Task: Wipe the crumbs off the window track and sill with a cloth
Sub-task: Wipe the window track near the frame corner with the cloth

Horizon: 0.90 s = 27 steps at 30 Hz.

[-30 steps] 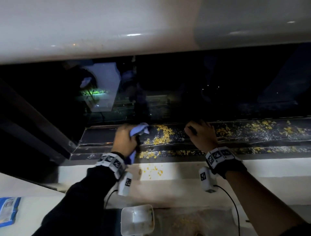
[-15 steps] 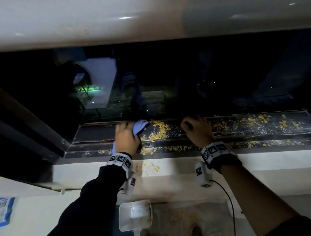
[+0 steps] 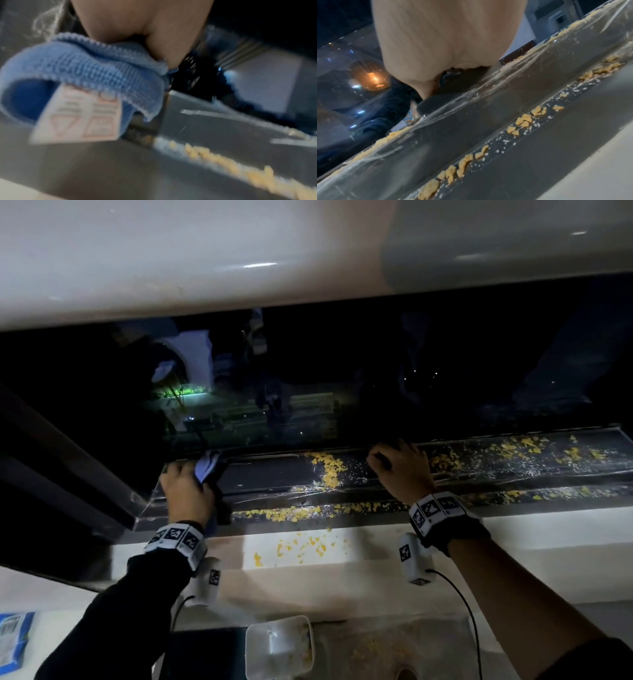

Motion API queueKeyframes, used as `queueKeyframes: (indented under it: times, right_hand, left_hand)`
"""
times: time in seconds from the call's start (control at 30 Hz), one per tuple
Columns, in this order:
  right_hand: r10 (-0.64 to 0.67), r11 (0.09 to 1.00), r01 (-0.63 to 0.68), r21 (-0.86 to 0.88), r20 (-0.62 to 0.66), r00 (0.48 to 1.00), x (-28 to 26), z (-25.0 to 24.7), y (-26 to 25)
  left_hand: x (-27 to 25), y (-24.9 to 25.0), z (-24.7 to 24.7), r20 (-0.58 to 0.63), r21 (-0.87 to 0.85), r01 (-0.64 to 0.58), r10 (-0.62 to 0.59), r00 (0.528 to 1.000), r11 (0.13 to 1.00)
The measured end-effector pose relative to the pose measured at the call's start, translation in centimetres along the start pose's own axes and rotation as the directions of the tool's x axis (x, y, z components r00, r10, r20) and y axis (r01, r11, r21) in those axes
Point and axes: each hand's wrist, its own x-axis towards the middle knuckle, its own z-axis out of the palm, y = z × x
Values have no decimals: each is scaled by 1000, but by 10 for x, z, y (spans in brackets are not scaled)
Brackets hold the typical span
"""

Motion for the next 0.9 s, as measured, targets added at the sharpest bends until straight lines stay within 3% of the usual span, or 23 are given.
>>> queueKeyframes:
  times: [0.13,0.33,0.43,0.5,0.57,0.63,0.7,0.77,0.9]
  right_hand:
    - [4,1000,-4,2,-18,1000,0,2,-1]
    - [-3,1000,3,9,0,1000,0,-2,-3]
    - [-3,1000,3,8,17,1000,0,-4,-3]
    - [-9,1000,9,9,24,1000,-1,-5,-3]
    - [-12,1000,11,14,27,1000,-1,-6,-4]
    - [-11,1000,10,20,12,1000,-1,-7,-4]
    - [-12,1000,13,19,-2,1000,-1,-7,-4]
    - [-18,1000,18,9,-17,1000,-2,-6,-4]
    - [-3,1000,3,-5,-15,1000,-2,-1,-5]
  left_hand:
    - [-8,24,20,100,80,-44,35,994,996]
    - [-59,103,38,110,-139,-258,274,955,956]
    - [-65,107,37,155,-272,-412,462,873,870]
    - [-50,99,22,175,-380,-417,507,844,826]
    - [-29,84,2,99,-349,-348,403,910,870]
    - [-8,61,-11,-68,-198,-222,212,975,955]
    - [4,33,-13,-138,-48,42,-49,989,998]
    - [3,19,-6,-73,50,268,-264,962,962]
    - [-10,39,14,14,109,210,-213,977,972]
